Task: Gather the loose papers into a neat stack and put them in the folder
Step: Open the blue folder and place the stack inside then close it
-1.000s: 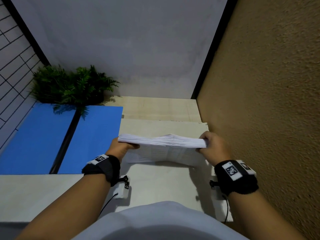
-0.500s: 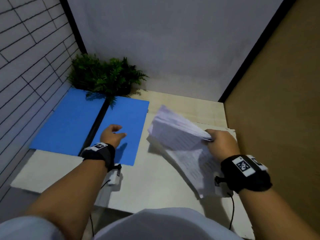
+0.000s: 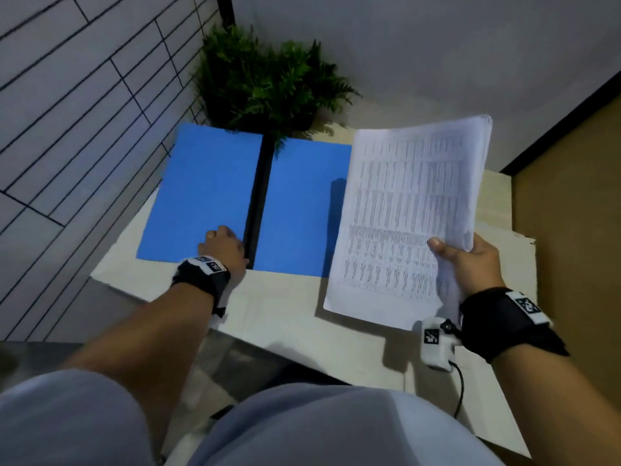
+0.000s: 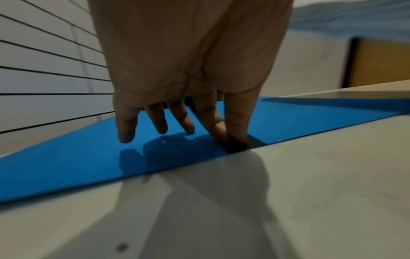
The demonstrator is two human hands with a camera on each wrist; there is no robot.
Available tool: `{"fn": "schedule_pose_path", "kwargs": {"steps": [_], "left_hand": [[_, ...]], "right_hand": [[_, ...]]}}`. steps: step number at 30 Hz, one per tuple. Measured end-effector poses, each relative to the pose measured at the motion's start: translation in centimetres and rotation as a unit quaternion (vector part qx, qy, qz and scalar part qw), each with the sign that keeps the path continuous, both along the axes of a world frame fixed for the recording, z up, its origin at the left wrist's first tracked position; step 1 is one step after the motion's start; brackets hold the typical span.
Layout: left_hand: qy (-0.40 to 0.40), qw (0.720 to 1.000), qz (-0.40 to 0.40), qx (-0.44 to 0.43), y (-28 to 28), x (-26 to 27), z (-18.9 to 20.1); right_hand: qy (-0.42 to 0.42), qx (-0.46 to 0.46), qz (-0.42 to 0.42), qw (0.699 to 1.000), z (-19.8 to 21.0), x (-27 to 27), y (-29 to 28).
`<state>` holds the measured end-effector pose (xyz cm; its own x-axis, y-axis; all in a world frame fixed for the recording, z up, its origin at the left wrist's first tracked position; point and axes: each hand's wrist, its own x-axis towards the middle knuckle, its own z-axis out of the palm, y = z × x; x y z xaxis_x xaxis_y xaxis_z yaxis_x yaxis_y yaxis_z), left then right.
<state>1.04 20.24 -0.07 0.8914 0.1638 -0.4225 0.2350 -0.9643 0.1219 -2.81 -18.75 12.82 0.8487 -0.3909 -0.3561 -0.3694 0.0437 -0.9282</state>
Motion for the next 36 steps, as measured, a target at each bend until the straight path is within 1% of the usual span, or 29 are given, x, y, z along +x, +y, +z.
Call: {"fn": "schedule_pose_path", "kwargs": {"steps": [2,3,4,8,11,13,15,16,18,19,20,22,24,25,27,28,30,31,33,34,35,36], "left_hand": [[-0.001,0.997,-0.013,-0.072,-2.6,-2.3,0.9],[0.01,0.993,-0.013,-0.113,-3.8,-3.6,1.1],[0.017,0.991,-0.021,-0.131,-4.9,-4.7,0.9],[0.03,0.984,-0.126,-0.122,-7.5,-7.7,-0.4],[0.046,0.976,-0.159,-0.144,-8.8,-8.5,-0.4],[0.056,0.971,-0.162,-0.165,-8.4,-8.3,0.0],[0.055,0.969,-0.134,-0.198,-7.1,-7.5,0.4],[0.04,0.971,-0.106,-0.21,-6.3,-7.1,0.5],[-0.03,0.977,-0.018,-0.209,-4.4,-6.5,0.6],[-0.069,0.979,0.032,-0.191,-3.4,-6.2,0.6],[-0.092,0.979,0.082,-0.165,-2.1,-6.1,0.6],[-0.089,0.974,0.169,-0.123,0.1,-5.9,0.2],[-0.061,0.966,0.228,-0.102,2.0,-5.8,-0.1],[-0.054,0.961,0.249,-0.106,2.7,-5.7,-0.2],[-0.062,0.943,0.286,-0.157,3.4,-5.6,0.3],[-0.075,0.935,0.293,-0.186,3.5,-5.5,1.0],[-0.111,0.932,0.273,-0.211,3.7,-5.2,2.9],[-0.135,0.933,0.253,-0.218,3.7,-5.0,4.3],[-0.173,0.93,0.214,-0.245,3.2,-4.7,7.6],[-0.184,0.928,0.194,-0.261,2.7,-4.6,9.4],[-0.194,0.926,0.169,-0.275,2.0,-4.5,11.1],[-0.202,0.927,0.141,-0.283,1.0,-4.4,12.8]], "right_hand": [[0.01,0.014,0.001,1.0,-0.7,0.0,0.3],[0.014,0.024,0.001,1.0,-1.0,-0.1,0.4],[0.019,0.03,0.002,0.999,-1.2,-0.1,0.5],[0.037,0.068,0.016,0.997,-2.1,-0.7,0.6],[0.07,0.086,0.034,0.993,-3.6,-1.0,0.3],[0.094,0.09,0.044,0.991,-4.6,-0.7,0.4],[0.108,0.09,0.058,0.988,-5.7,0.2,0.6],[0.115,0.085,0.063,0.988,-6.0,0.7,0.9],[0.13,0.071,0.081,0.986,-7.5,2.2,1.3],[0.141,0.055,0.093,0.984,-8.3,2.9,1.5],[0.154,0.036,0.105,0.982,-9.0,3.4,1.8],[0.176,-0.021,0.122,0.977,-10.7,4.2,2.1],[0.192,-0.116,0.153,0.962,-11.4,4.4,2.3],[0.192,-0.137,0.152,0.96,-11.5,4.4,2.3],[0.179,-0.119,0.131,0.968,-11.7,3.9,2.5],[0.177,-0.101,0.12,0.972,-11.6,3.6,2.8],[0.171,-0.056,0.111,0.977,-11.8,3.1,3.0],[0.166,-0.035,0.108,0.98,-12.3,3.2,2.9],[0.167,-0.024,0.109,0.98,-12.2,2.9,2.9],[0.175,-0.026,0.111,0.978,-11.8,2.6,3.2],[0.176,-0.024,0.109,0.978,-12.3,2.3,3.3],[0.18,0.002,0.1,0.978,-11.9,1.7,3.8]]}}
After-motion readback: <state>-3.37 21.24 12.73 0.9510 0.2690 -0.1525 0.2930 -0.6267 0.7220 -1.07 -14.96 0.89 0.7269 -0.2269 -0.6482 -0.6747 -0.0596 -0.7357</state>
